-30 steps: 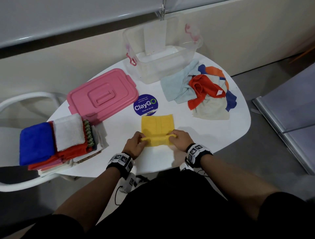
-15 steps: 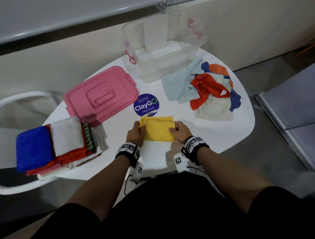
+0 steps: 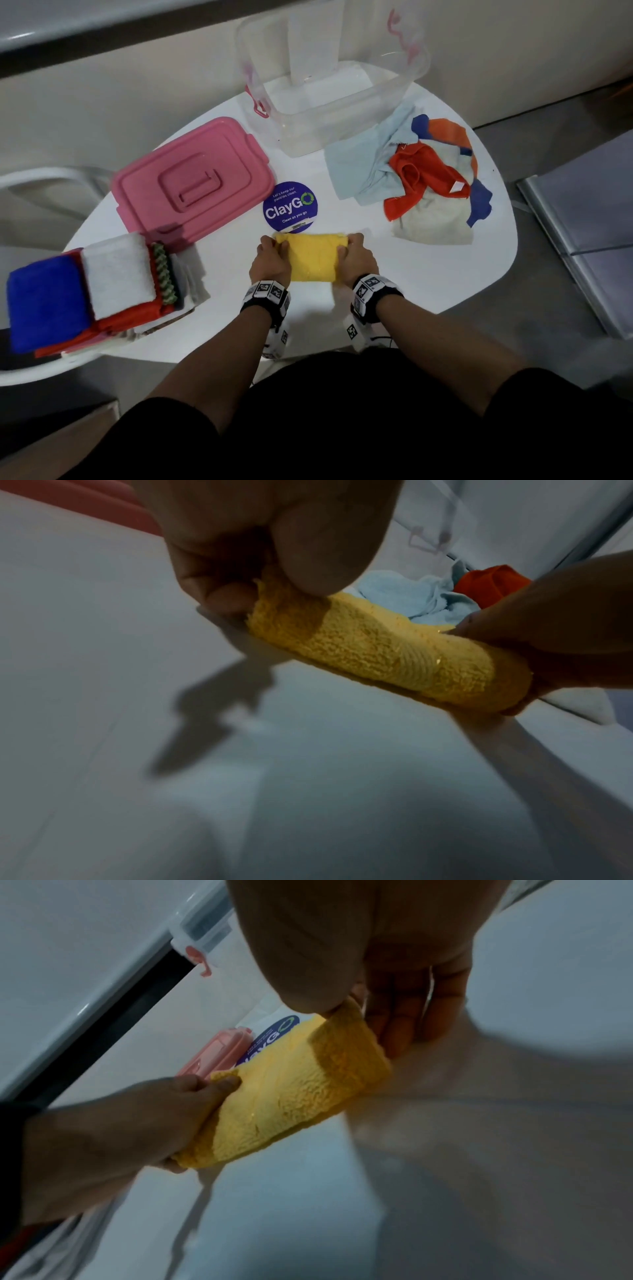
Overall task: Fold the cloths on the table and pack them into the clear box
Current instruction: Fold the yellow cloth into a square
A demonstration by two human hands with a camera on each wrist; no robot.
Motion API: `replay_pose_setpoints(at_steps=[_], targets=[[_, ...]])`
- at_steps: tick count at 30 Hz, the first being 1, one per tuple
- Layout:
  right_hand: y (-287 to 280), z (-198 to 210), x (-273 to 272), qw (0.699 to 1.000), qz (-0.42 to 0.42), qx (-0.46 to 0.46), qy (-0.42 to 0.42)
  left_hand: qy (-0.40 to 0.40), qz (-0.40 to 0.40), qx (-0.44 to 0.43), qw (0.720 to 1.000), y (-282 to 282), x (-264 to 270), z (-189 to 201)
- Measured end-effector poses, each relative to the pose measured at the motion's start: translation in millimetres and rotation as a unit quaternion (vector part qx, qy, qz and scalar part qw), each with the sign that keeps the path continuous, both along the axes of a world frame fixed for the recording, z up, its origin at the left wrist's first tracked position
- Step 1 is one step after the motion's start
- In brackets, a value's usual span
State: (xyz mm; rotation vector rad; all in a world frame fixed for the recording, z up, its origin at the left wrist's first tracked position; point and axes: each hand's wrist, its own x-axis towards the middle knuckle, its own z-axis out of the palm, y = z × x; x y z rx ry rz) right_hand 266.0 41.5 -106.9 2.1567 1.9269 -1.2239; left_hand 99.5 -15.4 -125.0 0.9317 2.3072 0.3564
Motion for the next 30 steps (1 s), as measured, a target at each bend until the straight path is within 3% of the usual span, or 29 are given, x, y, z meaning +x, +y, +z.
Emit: replay_pose_setpoints(at_steps=[3,7,9,13,18,21,25,28,30], targets=[[-0.1,-0.6,7.6,0.992,0.058,0.103,-0.034,0.034,0.031,0.001,0.999,-2.8,3.2,2.7],[-1.9,-3.5,13.5,0.947,0.235,0.217,-0.021,0.052,-0.008,-0.033,0.998,-2.7,5.6,0.0],[-2.7,-4.3,17.9,0.925,0.3,0.223,-0.065,-0.004,0.012,-0.02,1.0,2.6,5.5,0.1],[-0.1,3.8,20.5,0.924,0.297,0.214,-0.114,-0.152,0.077,0.039,0.985,9.2,8.1,11.0],[22.5,30.3,6.0,0.939,0.331,0.086,0.03,-0.276,0.009,0.12,0.954,9.6,2.9,42.3],[30.1,44.1,-2.2,0.937,0.343,-0.024,0.052,-0.336,-0.008,0.139,0.931,4.7,-6.3,70.8],[17.1,61.6,-17.2,0.93,0.274,-0.18,0.167,-0.287,0.0,0.147,0.947,-18.8,-32.9,97.2],[-6.4,73.2,-40.1,0.919,0.244,-0.205,0.232,-0.209,0.055,0.124,0.968,-46.5,-55.1,106.1],[-22.2,78.5,-56.5,0.914,0.241,-0.203,0.255,-0.213,0.102,0.075,0.969,-66.2,-68.3,109.8]])
